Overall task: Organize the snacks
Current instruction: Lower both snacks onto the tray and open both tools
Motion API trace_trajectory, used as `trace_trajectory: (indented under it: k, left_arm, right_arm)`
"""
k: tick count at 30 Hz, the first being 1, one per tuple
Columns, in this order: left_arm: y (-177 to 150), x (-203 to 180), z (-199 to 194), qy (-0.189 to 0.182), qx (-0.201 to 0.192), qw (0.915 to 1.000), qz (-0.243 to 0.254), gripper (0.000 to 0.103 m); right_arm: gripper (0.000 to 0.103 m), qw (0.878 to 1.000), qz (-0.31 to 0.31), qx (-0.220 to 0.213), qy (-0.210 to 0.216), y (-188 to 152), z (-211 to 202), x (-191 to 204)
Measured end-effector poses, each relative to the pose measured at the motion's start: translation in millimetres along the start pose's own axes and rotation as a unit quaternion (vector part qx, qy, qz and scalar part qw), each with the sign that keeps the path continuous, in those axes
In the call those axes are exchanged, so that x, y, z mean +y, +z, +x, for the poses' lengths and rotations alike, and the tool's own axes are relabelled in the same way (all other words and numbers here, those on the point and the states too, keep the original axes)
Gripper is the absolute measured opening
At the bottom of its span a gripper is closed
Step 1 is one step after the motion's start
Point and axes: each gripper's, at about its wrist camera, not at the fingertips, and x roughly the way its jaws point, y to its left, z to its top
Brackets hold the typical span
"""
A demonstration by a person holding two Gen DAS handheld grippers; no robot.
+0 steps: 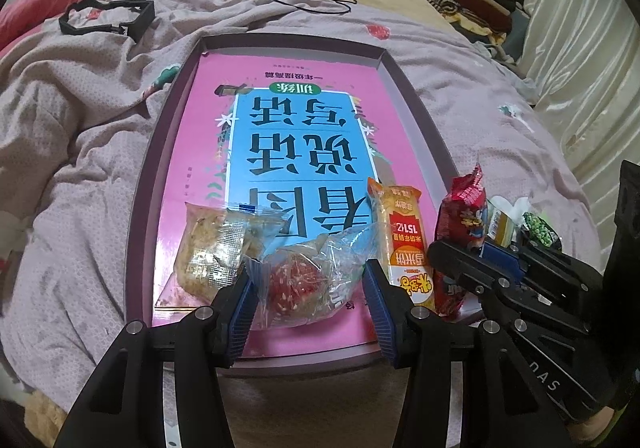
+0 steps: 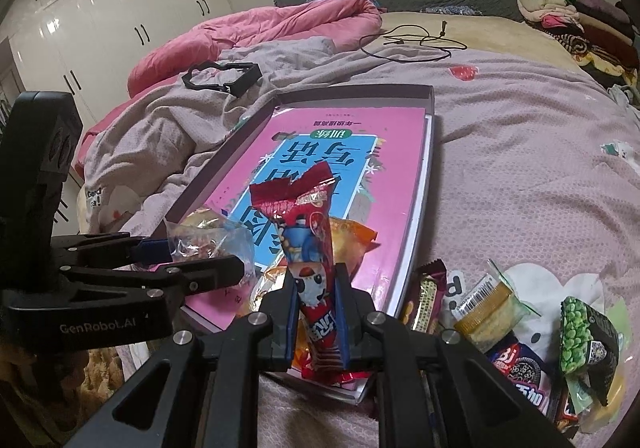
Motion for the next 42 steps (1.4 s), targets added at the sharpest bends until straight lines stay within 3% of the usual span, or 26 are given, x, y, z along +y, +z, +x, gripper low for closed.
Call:
trace_trajectory:
  k: [4,18,42]
  left_arm:
    - [0,-1,1,0.002,0.001,1.0000,0.001,0.053]
    - [1,-5,2,0.001,0.002,1.0000,0.006,0.054]
    - [1,-11,-1,0.020,0.003,0.9997,0.011,0.058]
  right_arm:
    - [0.018,1.000,-0.001,0.001,-0.001,-2,-2,0]
    - [0.039,1.000,-0.021,-0.016,-0.001,-7,-15,8]
    - [0.047,0.998,-0.035,-0.037,-0.023,-12,-35,5]
